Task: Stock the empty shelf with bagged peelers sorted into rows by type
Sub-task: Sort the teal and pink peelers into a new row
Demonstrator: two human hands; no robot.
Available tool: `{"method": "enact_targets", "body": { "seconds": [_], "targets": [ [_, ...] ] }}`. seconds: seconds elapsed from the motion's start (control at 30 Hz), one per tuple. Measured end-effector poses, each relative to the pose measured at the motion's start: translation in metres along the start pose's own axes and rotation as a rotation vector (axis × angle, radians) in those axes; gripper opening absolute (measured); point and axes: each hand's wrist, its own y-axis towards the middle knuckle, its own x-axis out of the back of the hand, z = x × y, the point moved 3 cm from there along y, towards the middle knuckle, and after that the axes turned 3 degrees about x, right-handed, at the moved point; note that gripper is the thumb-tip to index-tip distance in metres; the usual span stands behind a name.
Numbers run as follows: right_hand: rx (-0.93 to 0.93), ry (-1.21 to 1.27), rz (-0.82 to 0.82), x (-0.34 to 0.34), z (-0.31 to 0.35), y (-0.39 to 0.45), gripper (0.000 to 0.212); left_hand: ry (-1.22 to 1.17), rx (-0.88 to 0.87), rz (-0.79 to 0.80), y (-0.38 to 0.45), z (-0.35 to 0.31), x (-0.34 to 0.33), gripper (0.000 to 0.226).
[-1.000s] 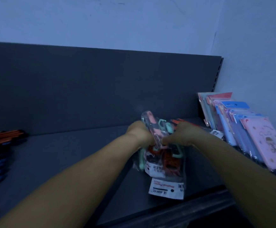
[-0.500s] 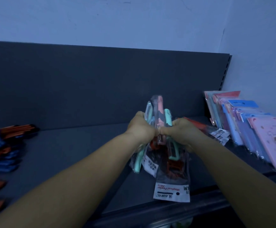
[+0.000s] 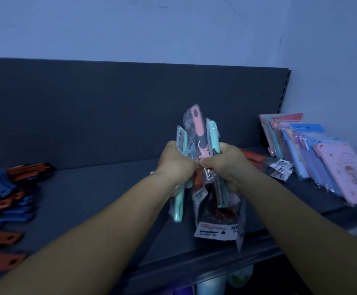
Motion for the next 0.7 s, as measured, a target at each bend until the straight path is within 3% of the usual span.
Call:
{"method": "enact_targets", "body": {
  "seconds": [0.2,0.4,0.7],
  "targets": [
    [0.032,0.001,-0.025,-0.024,0.023,-0.021,0.025,-0.128,0.01,0.026,-0.01,-0.003,0.031,0.043],
    [0.066,0.034,-0.08,-0.044,0.05,-0.047,0.027,-0.138,-0.12,0.033,-0.033,-0.02,0.063,0.044],
    [0.15,0.144,-0.317,-0.01,0.091,-0.149,0.026,-0.136,-0.325,0.234,-0.116,-0.065,0.056,0.047]
  ]
}}
